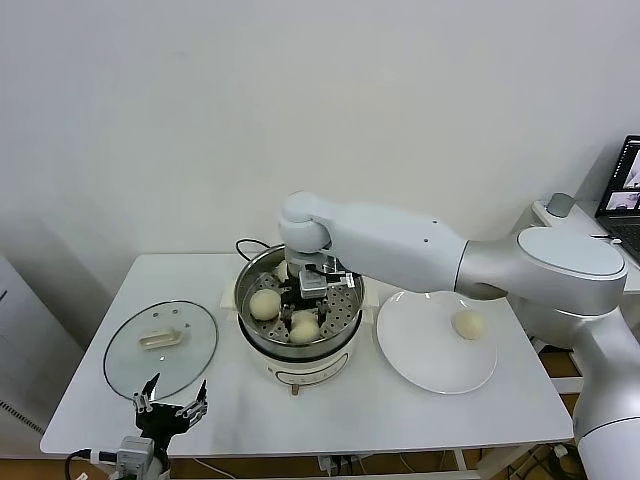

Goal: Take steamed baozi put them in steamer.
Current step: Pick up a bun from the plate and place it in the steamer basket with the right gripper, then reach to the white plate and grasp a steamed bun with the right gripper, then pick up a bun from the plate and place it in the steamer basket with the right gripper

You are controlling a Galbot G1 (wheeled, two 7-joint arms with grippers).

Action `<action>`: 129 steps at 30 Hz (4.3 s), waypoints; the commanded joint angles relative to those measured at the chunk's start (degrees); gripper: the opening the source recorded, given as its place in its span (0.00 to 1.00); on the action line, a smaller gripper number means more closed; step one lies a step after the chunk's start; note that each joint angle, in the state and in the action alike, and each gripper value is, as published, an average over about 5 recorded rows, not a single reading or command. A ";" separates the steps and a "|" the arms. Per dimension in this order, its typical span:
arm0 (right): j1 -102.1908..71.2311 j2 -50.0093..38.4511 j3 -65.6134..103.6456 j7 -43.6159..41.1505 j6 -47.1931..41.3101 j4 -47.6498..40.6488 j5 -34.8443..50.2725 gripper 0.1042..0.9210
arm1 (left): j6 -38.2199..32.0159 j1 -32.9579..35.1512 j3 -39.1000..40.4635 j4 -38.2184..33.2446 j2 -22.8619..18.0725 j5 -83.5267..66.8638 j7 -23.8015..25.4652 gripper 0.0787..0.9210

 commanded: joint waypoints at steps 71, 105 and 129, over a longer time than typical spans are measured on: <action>-31.52 -23.54 48.02 1.19 -36.92 -24.14 -30.19 0.88 | 2.71 1.53 -1.23 0.51 1.81 -6.80 2.93 0.88; -32.21 -21.71 48.79 5.75 -39.59 -25.72 -29.39 0.83 | 2.39 1.02 -0.99 1.62 1.87 -6.64 2.81 0.88; 8.22 -26.37 2.59 3.62 -63.47 -6.29 21.85 0.51 | 0.70 -1.16 -0.46 2.26 1.60 -0.24 1.31 0.88</action>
